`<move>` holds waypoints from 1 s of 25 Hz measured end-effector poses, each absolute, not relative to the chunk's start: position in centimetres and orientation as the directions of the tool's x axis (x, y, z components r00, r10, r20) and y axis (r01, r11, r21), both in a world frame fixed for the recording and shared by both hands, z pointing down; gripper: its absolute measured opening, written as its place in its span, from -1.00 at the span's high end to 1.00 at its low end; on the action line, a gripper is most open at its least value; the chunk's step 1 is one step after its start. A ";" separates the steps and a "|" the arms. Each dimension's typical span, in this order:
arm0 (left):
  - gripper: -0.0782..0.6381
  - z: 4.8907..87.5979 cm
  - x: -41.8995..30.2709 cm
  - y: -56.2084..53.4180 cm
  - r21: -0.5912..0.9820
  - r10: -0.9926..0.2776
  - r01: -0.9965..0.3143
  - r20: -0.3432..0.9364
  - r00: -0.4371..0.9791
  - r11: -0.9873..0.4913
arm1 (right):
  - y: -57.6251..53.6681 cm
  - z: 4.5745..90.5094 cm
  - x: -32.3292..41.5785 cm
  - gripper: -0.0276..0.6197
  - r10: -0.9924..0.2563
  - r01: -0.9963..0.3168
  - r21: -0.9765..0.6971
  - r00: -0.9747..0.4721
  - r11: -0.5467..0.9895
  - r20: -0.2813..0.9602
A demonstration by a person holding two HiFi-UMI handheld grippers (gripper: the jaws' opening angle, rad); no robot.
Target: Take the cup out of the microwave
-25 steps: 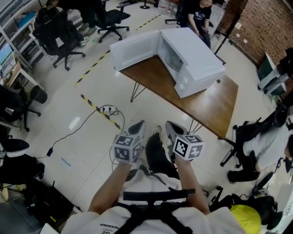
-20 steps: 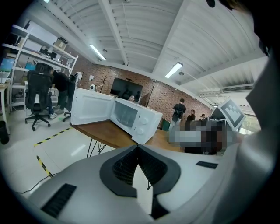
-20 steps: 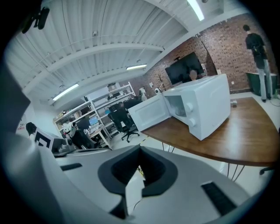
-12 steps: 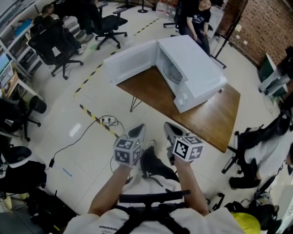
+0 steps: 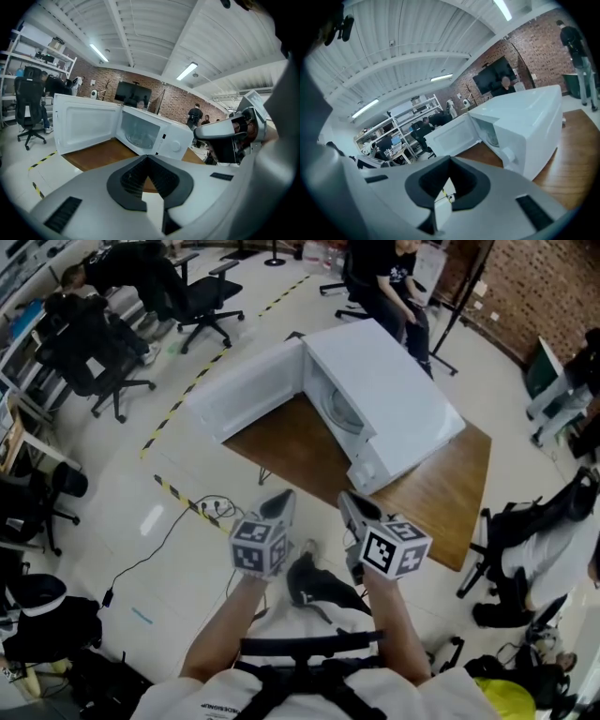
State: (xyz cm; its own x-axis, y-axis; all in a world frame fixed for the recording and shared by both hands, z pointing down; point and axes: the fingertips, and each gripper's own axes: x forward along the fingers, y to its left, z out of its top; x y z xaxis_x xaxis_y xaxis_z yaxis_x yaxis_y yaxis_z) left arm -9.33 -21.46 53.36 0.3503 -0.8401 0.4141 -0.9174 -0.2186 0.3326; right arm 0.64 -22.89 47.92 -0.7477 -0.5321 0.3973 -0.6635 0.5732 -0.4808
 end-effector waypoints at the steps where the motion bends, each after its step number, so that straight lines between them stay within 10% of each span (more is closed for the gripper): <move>1: 0.78 53.4 -9.3 -22.4 0.331 -0.839 -0.918 0.416 0.351 -0.220 | -23.7 47.7 0.8 0.90 -0.547 -0.675 -0.475 -0.737 0.564 0.397; 19: 0.76 56.4 -10.0 -34.2 0.319 -0.782 -0.902 0.465 0.416 -0.291 | -30.2 50.6 -3.5 0.90 -0.530 -0.703 -0.517 -0.709 0.488 0.464; 25: 0.15 58.7 -8.9 -38.4 0.263 -0.729 -0.882 0.497 0.471 -0.391 | -31.1 51.1 -3.0 0.90 -0.583 -0.762 -0.491 -0.643 0.422 0.497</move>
State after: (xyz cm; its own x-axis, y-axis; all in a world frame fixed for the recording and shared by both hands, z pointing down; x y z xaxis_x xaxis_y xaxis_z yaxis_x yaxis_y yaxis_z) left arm -8.88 -38.45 58.73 0.4713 -0.7289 0.4965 -0.8820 -0.3914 0.2625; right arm -3.04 -31.11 51.14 -0.6430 -0.5829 0.4967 -0.7620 0.4220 -0.4912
